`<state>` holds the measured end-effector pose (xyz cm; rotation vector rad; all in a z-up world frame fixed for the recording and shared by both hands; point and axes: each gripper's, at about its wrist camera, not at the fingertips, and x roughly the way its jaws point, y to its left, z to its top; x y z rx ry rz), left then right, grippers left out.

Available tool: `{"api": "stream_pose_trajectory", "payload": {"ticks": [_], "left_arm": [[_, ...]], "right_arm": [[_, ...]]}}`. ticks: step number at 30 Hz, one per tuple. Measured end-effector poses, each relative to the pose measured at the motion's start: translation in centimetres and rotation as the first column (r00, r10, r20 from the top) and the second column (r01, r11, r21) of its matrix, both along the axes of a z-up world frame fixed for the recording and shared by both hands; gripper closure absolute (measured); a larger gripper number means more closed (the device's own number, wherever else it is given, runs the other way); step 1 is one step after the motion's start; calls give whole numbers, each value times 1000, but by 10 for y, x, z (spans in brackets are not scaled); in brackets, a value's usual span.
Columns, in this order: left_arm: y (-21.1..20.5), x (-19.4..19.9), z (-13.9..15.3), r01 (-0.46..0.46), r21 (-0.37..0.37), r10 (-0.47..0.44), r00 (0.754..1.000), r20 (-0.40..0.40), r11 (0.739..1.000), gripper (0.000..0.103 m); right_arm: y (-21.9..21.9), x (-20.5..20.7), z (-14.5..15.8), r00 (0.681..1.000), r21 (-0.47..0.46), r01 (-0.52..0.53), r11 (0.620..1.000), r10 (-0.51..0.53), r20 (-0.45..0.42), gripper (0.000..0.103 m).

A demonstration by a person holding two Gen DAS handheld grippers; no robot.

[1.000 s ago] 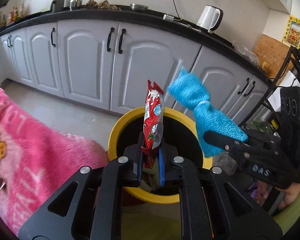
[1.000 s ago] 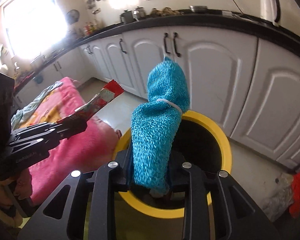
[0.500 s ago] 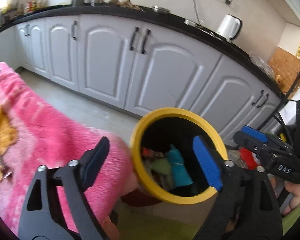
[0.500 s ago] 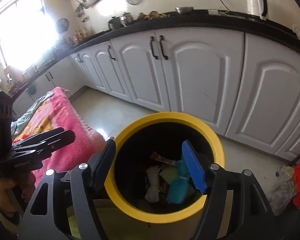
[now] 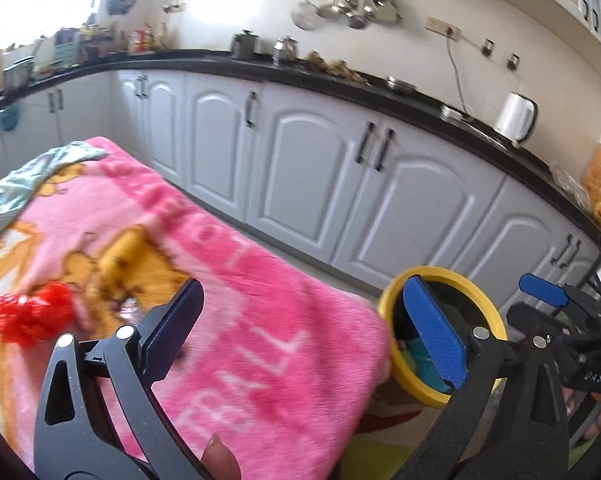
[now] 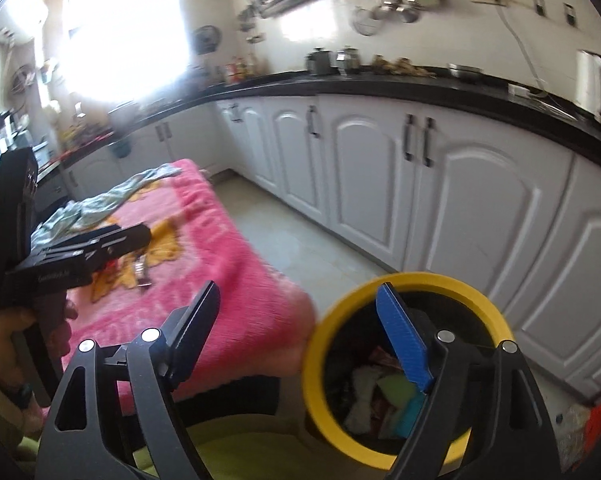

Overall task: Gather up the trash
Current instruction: 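Move both tools back over the table toward the red mesh bag, then grasp the red mesh bag with the left tool while the right tool grasps the chocolate bar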

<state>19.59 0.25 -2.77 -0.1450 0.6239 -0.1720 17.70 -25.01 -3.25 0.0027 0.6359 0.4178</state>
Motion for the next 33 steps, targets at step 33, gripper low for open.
{"api": "stream_pose_trajectory", "payload": {"ticks": [33], "left_arm": [[232, -15, -46, -417, -70, 409, 907, -104, 906, 11]], "right_arm": [[277, 75, -91, 886, -145, -437, 888, 397, -237, 38]]}}
